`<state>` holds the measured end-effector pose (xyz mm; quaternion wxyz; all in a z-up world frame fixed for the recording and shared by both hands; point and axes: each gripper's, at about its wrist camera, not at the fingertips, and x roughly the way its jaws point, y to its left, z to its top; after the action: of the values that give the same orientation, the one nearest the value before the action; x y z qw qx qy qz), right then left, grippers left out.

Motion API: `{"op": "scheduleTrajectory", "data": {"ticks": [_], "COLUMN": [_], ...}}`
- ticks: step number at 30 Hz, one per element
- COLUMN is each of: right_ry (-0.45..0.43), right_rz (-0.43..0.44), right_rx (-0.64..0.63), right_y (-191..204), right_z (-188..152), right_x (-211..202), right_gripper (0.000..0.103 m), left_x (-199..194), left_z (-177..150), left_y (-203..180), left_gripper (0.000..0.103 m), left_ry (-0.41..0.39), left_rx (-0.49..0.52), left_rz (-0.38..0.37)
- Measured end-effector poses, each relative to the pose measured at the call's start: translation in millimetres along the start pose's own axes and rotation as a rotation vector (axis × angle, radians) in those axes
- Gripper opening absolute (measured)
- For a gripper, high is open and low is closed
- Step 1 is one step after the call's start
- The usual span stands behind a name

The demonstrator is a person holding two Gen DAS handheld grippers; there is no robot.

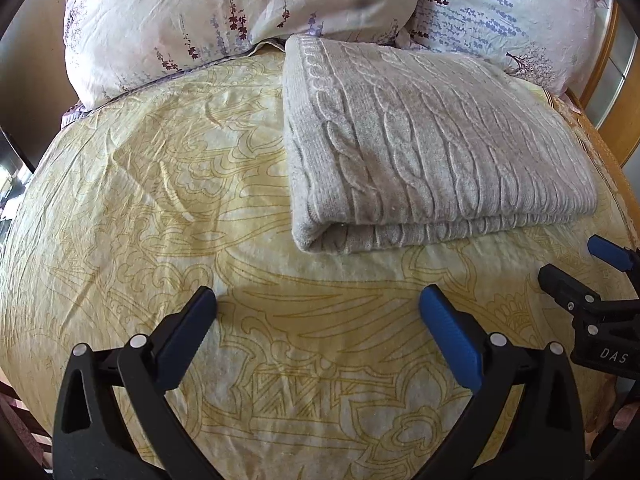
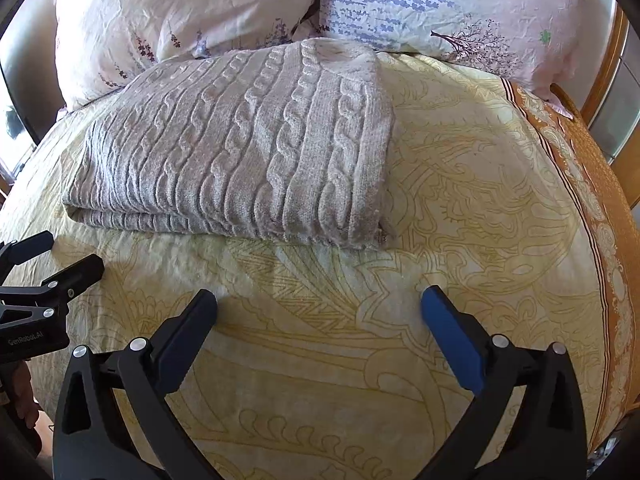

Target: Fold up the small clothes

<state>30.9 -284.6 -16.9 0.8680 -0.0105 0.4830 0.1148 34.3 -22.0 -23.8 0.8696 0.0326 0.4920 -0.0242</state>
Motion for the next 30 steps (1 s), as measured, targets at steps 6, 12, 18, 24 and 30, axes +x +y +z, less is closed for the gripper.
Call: {"op": "scheduleTrajectory", "data": {"ticks": [6,12,18,24,30], "right_ry": [-0.001,0.002,0.004,0.002,0.003], "right_rz": [-0.009,-0.009,-0.012,-0.013,-0.013], "right_rx": [0.015,0.015,0.021,0.022,0.022], "right_y": [-0.1,-0.4,-0.8,-0.8,-0.6], "right_z": [0.4,1.1,1.3,1.0,0.7], "right_x": [-0.6,0.0,0.2,0.2,0.1], "right_gripper": [0.102,0.102,0.102,0.102,0.102], "left_x": [-0.6,0.0,0.3,0.2,0.2], "left_z": [-0.8,-0.4,-0.3,-0.2,-0.3], "left_y": [0.0,0.3,0.3,0.6,0.5], "left_gripper": [0.101,0.101,0.101,0.101,0.101], "left_ry": [0.0,0.006,0.007,0.007,0.009], "left_rx": [-0.008,-0.006,-0.007,-0.007,-0.006], "left_rz": [0.003,0.002,0.002,0.001,0.001]}}
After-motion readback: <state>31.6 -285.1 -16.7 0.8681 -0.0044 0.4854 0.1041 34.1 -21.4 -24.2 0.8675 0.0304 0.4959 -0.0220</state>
